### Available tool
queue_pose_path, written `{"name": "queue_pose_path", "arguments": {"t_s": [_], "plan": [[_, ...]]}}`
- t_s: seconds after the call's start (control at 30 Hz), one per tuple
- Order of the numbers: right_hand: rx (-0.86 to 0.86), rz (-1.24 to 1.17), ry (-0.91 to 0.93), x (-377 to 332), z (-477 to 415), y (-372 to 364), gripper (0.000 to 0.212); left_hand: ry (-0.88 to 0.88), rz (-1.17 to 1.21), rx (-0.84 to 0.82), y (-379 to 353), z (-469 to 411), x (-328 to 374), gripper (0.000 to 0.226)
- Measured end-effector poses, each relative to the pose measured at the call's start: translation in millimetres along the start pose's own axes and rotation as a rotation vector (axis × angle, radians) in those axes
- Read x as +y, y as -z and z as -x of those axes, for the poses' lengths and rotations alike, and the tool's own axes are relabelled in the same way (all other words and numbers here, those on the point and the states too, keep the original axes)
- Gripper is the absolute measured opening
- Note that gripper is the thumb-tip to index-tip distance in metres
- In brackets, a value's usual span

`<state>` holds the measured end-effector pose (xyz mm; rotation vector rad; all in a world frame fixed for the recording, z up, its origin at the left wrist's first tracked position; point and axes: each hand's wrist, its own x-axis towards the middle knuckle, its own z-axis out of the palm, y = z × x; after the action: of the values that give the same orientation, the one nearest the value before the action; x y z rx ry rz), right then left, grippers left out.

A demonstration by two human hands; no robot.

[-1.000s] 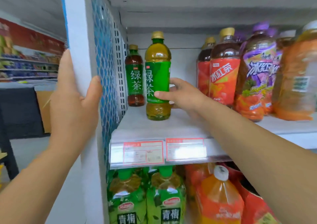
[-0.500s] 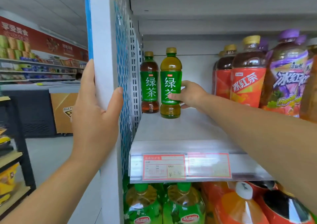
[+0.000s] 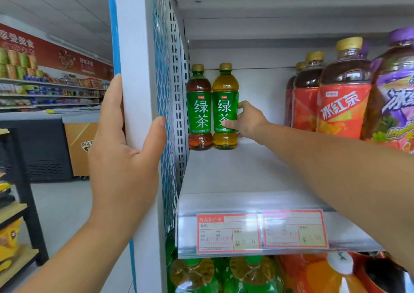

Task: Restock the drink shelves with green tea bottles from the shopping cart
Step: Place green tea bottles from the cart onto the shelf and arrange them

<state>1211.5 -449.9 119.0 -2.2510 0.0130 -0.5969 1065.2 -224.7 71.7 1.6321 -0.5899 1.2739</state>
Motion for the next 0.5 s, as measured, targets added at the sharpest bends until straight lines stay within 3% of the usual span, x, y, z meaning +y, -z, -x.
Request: {"name": "queue_pose_path", "arguments": {"t_s": [0.3, 0.5], "plan": [[-0.069, 0.039, -0.045, -8.4, 16.9, 2.3, 0.066, 0.016, -0.005, -0.006, 1.0, -0.7, -3.1, 0.061], [0.031, 0.130, 0.298, -38.4, 95.0, 54.6, 0.058, 0.070, -0.084, 0.011, 0.8, 0.7, 8.1, 0.063]]}}
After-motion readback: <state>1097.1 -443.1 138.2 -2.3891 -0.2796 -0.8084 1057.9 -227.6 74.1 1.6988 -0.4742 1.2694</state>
